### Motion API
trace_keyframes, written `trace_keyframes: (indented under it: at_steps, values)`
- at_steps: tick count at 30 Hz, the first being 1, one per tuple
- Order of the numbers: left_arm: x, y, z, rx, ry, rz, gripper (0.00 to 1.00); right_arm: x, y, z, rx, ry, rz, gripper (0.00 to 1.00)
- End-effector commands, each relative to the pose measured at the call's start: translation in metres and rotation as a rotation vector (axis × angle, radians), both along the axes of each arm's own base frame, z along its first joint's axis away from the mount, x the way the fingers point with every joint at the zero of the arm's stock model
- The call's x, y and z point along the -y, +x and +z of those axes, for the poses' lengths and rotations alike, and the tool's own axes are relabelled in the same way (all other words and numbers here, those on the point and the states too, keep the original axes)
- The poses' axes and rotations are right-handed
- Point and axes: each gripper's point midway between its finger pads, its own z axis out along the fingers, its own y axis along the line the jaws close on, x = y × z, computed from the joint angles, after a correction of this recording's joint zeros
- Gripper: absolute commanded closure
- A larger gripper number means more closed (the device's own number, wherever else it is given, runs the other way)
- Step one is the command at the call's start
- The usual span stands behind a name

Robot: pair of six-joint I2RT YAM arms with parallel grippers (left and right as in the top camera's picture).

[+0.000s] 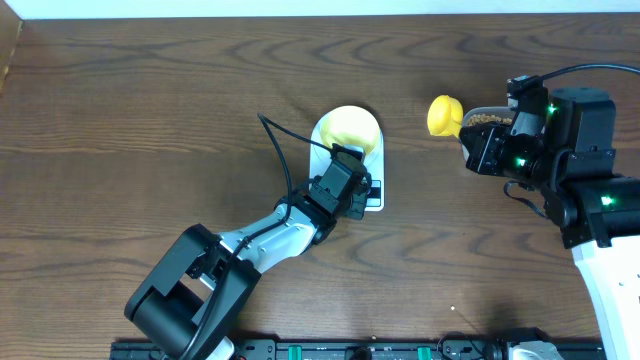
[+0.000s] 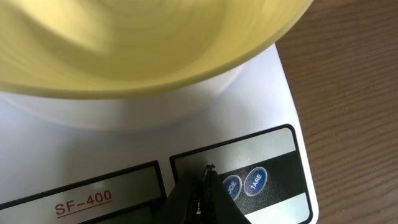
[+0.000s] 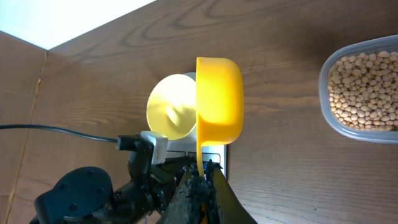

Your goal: Scoop item into bowl and weigh 50g on scale

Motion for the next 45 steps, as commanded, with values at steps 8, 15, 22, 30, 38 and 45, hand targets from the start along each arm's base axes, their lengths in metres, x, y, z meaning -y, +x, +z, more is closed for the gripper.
trace_keyframes:
  at_steps: [8,15,22,30,38,45]
  values:
    - [-0.013,-0.014,-0.029,-0.084,0.067,0.012,0.93,0.001,0.001,0.012,0.034,0.001,0.003,0.99]
    - [-0.017,-0.019,-0.033,-0.116,0.072,0.032,0.93,0.001,-0.001,0.011,0.028,-0.005,0.007,0.99]
    - [-0.018,-0.020,-0.033,-0.122,0.077,0.032,0.93,0.002,-0.002,0.010,0.022,-0.006,0.008,0.99]
    - [-0.016,-0.023,-0.034,-0.134,0.066,0.022,0.93,0.002,-0.002,0.010,0.021,-0.006,0.008,0.99]
    - [-0.017,-0.024,-0.034,-0.139,0.071,0.022,0.93,0.002,-0.002,0.009,0.018,-0.005,0.007,0.99]
    - [-0.021,-0.025,-0.036,-0.142,0.091,0.031,0.93,0.002,-0.003,0.009,0.014,-0.006,0.007,0.99]
